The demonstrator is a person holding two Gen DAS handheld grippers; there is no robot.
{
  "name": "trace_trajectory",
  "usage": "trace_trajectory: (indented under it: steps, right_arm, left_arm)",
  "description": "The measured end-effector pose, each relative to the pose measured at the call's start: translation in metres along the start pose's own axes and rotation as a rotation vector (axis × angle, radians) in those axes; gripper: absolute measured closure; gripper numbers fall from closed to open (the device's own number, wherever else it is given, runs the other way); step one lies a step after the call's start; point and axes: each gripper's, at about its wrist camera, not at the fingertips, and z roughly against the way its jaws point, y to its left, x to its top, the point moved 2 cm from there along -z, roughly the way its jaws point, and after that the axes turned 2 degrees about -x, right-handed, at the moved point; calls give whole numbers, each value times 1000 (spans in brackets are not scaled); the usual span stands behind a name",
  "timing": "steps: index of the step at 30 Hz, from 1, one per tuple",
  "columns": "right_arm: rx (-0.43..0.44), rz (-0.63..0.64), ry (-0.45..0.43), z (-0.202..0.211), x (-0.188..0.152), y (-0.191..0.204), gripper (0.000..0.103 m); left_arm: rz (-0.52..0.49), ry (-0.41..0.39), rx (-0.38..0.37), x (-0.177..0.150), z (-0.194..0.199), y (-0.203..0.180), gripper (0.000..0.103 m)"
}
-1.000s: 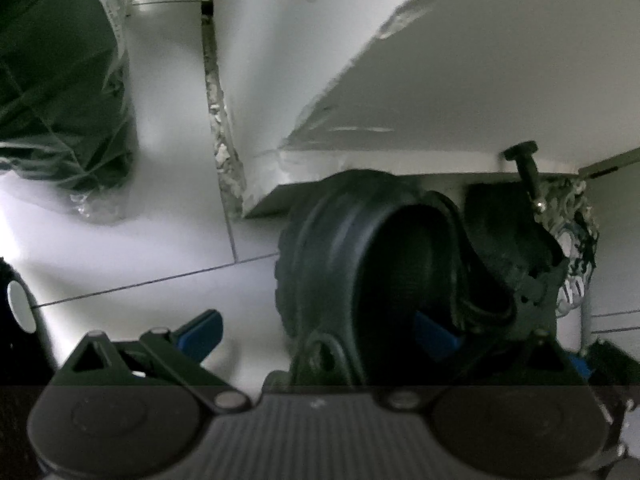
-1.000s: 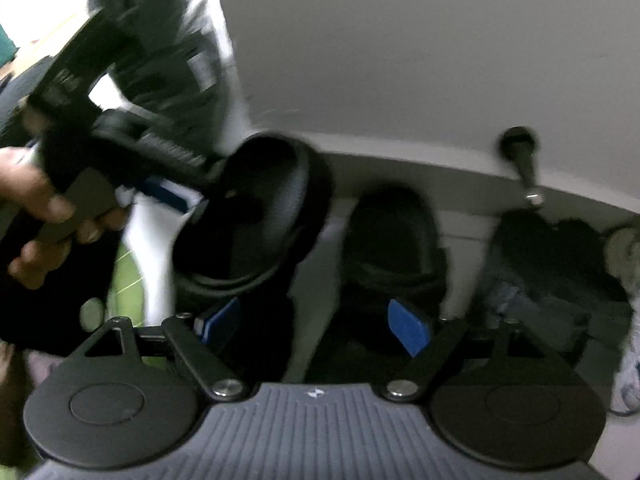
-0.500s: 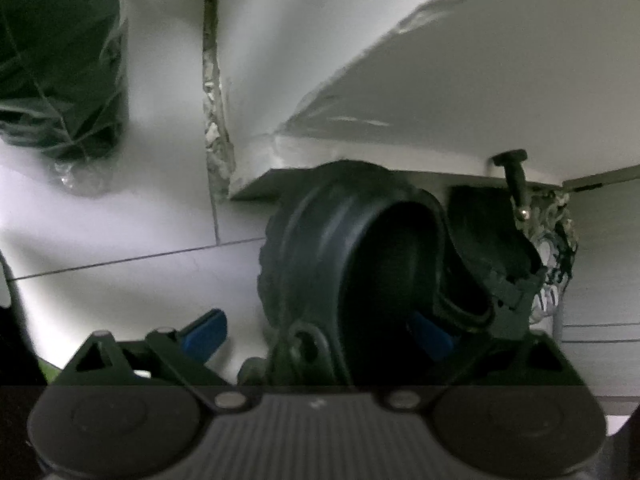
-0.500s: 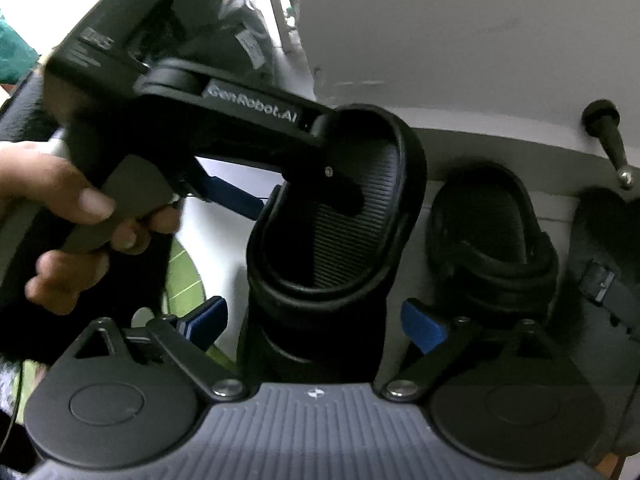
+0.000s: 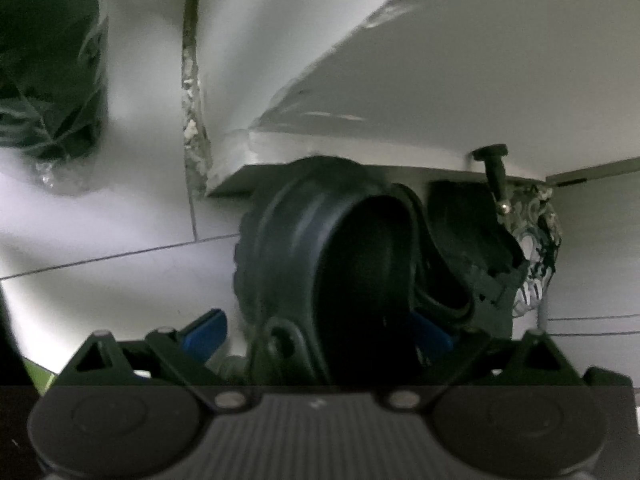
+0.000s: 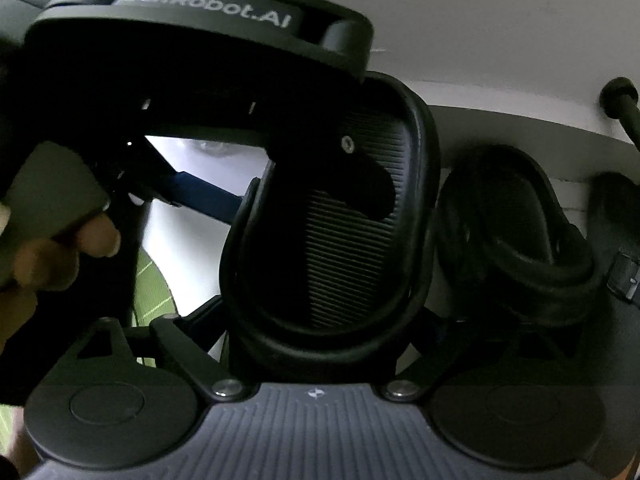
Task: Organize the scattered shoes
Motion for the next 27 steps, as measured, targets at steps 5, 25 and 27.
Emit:
trace_trajectory:
  steps: [5,25,27]
  right_arm:
    - [-15,32,71,2,-11,1,11]
    - [-11,-94,-16,-12,2,-29,15]
    - [-6,-93,-17,-12,2,-30,15]
  left_arm:
    - [-1,28,-11,-2,-6,-1,4]
    - [27,23,23,-2,-8,5,3]
    - [53,2,29,-13,-15,-6,3]
